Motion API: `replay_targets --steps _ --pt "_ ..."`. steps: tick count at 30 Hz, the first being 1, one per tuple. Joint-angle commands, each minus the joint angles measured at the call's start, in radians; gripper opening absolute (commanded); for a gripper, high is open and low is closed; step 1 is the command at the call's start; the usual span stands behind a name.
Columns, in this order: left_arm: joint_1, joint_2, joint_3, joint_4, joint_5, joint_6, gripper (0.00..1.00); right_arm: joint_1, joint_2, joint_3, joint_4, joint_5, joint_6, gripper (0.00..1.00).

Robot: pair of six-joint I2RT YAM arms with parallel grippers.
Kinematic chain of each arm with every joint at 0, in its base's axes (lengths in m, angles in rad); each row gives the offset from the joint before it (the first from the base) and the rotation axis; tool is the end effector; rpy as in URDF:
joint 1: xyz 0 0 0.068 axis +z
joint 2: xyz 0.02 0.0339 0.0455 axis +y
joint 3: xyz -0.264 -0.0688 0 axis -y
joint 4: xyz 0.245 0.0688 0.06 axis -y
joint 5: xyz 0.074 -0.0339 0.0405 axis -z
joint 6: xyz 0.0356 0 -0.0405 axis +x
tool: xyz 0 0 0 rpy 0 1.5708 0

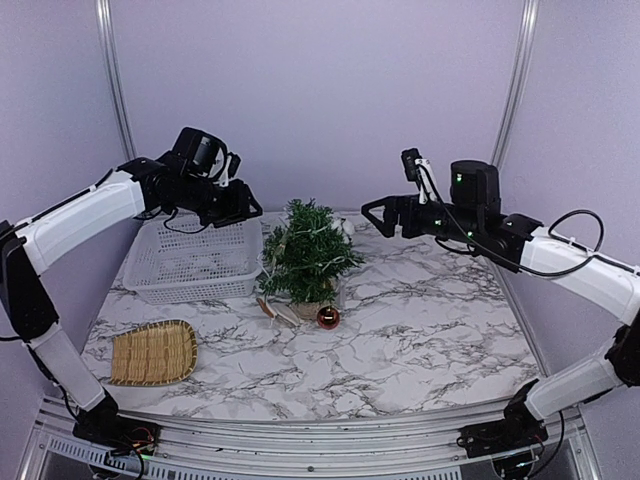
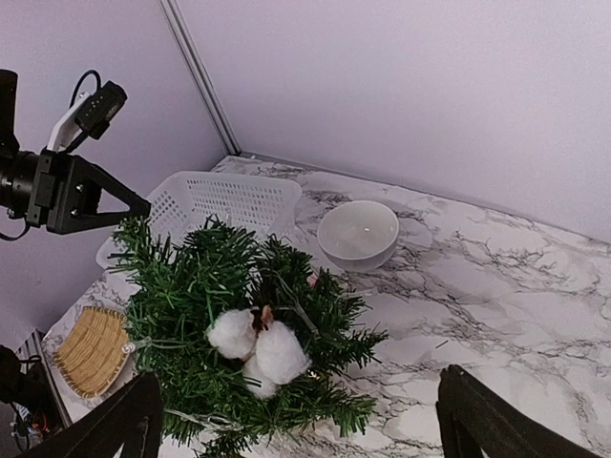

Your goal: Decorate the small christmas tree

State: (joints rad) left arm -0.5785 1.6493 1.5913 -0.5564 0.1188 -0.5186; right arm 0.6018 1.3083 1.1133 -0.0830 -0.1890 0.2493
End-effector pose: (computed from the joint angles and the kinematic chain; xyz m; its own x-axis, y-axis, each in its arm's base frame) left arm 0.3143 -0.2103 0.3593 -0.7285 -0.1121 -0.6758 0.3027 0.8323 -0.4644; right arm 0.2503 0.1800 0.3499 -0.3932 0.0240 -0.9192 -0.6274 0.7238 0.2872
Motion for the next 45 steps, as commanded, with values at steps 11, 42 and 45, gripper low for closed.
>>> replay_targets --steps 11,42,45 --pt "0.314 -0.084 0.11 -0.034 0.045 0.084 0.99 -0.132 0.091 0.175 0.009 -0.004 0.001 0.99" --pt "0.465 0.062 -0.344 -0.092 -0.091 0.259 0.99 -0.394 0.167 0.114 -0.137 -0.132 0.161 0.99" --pt "0.478 0.11 -0.348 -0.126 -0.195 0.23 0.99 -0.393 0.182 0.127 -0.149 -0.13 0.157 0.99"
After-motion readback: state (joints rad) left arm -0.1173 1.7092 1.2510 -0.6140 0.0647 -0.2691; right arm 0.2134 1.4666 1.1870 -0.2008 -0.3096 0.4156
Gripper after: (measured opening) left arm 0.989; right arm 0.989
